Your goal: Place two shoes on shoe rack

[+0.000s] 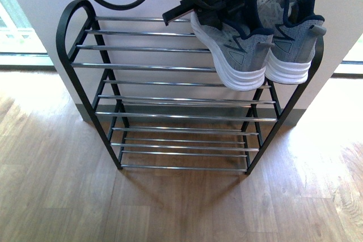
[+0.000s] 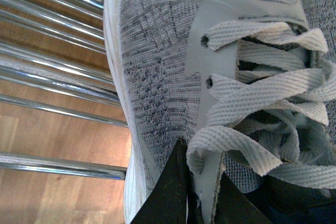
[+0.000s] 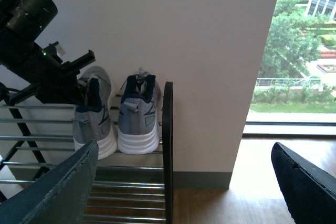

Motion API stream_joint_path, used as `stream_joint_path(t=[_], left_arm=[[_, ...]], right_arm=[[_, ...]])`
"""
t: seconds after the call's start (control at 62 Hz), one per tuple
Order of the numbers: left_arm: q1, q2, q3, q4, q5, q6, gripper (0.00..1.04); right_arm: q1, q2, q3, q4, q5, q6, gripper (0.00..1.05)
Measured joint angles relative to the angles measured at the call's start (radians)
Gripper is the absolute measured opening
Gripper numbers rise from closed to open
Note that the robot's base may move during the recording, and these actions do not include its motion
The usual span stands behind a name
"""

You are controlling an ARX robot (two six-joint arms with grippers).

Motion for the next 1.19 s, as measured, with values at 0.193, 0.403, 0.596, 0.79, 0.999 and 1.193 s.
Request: stream_joint_path(t=[0.193,0.403,0.596,0.79,0.999,1.193], left_arm=[[-0.027,0.019,0.062,-0.047,0.008,0.106,0.01],[-0.026,0.021,0.066,-0.044,0.009,0.125,0.01],[-0.011,0.022,0.060,-0.026,0.033,0.140,0.01],[0.000,0.022,0.039,-0.012,0.016,0.153,0.01],[0.016,0.024,0.051,-0.024,0.036,0.159,0.01],[0.019,0.024,0.046,-0.024,0.029,0.176,0.01]], right_arm=[[0.000,0.000,0.000,0.000,0.000,0.000,0.96],[0.000,0.000,0.000,0.000,0.000,0.000,0.96],[0.000,0.000,0.000,0.000,0.000,0.000,0.96],[0.000,0.000,0.000,0.000,0.000,0.000,0.96],[0.000,0.000,0.000,0.000,0.000,0.000,0.96],[0.000,0.000,0.000,0.000,0.000,0.000,0.96]])
